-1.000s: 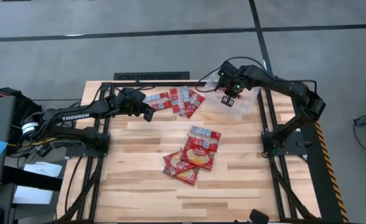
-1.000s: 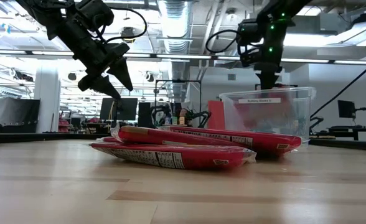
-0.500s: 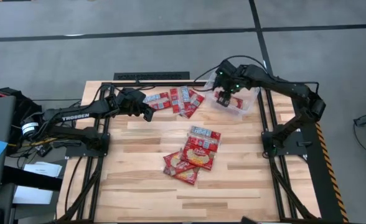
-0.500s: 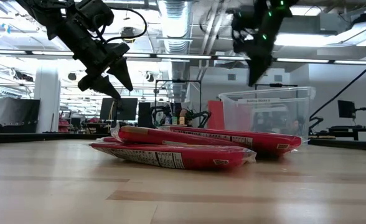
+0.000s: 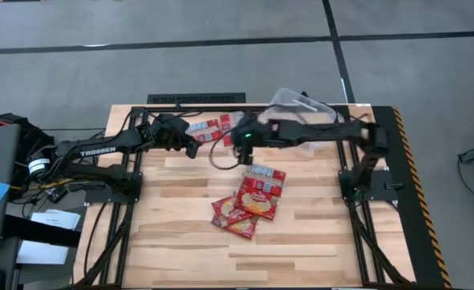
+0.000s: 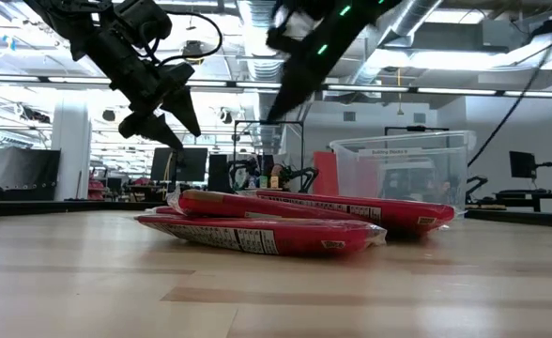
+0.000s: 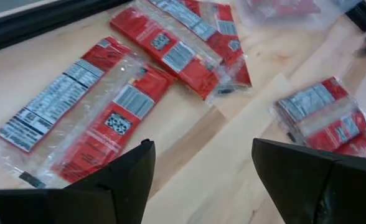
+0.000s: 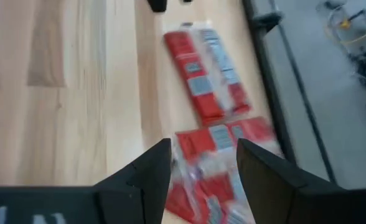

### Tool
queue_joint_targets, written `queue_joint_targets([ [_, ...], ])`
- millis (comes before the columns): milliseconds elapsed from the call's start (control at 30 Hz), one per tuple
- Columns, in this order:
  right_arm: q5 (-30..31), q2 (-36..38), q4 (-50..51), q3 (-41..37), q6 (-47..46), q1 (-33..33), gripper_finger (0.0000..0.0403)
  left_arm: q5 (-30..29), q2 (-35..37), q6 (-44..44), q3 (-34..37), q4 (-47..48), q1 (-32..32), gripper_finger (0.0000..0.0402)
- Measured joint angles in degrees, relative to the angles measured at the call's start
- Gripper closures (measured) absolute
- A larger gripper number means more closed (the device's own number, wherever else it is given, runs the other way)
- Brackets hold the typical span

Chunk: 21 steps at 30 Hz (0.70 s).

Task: Sort popcorn bags into baskets
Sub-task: Move the red popcorns to the center of the table

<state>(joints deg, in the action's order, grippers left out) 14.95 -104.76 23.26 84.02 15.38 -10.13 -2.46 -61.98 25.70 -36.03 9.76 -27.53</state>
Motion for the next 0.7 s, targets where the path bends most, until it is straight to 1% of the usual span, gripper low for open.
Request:
queue_joint_targets([
  [133, -0.01, -8.14, 0.67, 5.98, -1.32, -1.23, 0.0194, 1.16, 0.0, -1.68, 0.0, 1.13, -2.73, 0.0146],
  [267, -0.4, -13.49, 4.7, 11.68, -3.52, -2.63, 0.0193, 1.14, -0.02, -5.97, 0.0, 1.62, -8.89, 0.0146],
  [367, -1.17, -15.29, 6.69, 14.59, -3.45, -3.27, 0.0198, -0.53, -2.41, -10.57, -0.02, 0.81, -14.02, 0.0146],
  [467, -1.3, -15.4, 7.47, 16.35, -3.51, -3.62, 0.0206, -3.43, -7.28, -12.62, -0.02, -1.71, -18.09, 0.0151],
  [533, -1.3, -15.45, 8.92, 16.88, -3.97, -3.72, 0.0212, -3.24, -11.52, -12.61, 0.01, -3.46, -19.8, 0.0162],
  [600, -0.78, -15.39, 9.4, 17.37, -5.09, -4.06, 0.0217, -2.15, -16.09, -12.64, 0.02, -7.19, -20.62, 0.0177],
  [700, 3.66, -14.87, 9.07, 17.61, -7.98, -5.05, 0.023, -1.49, -23.02, -11.93, -0.9, -9.9, -20.74, 0.0206],
])
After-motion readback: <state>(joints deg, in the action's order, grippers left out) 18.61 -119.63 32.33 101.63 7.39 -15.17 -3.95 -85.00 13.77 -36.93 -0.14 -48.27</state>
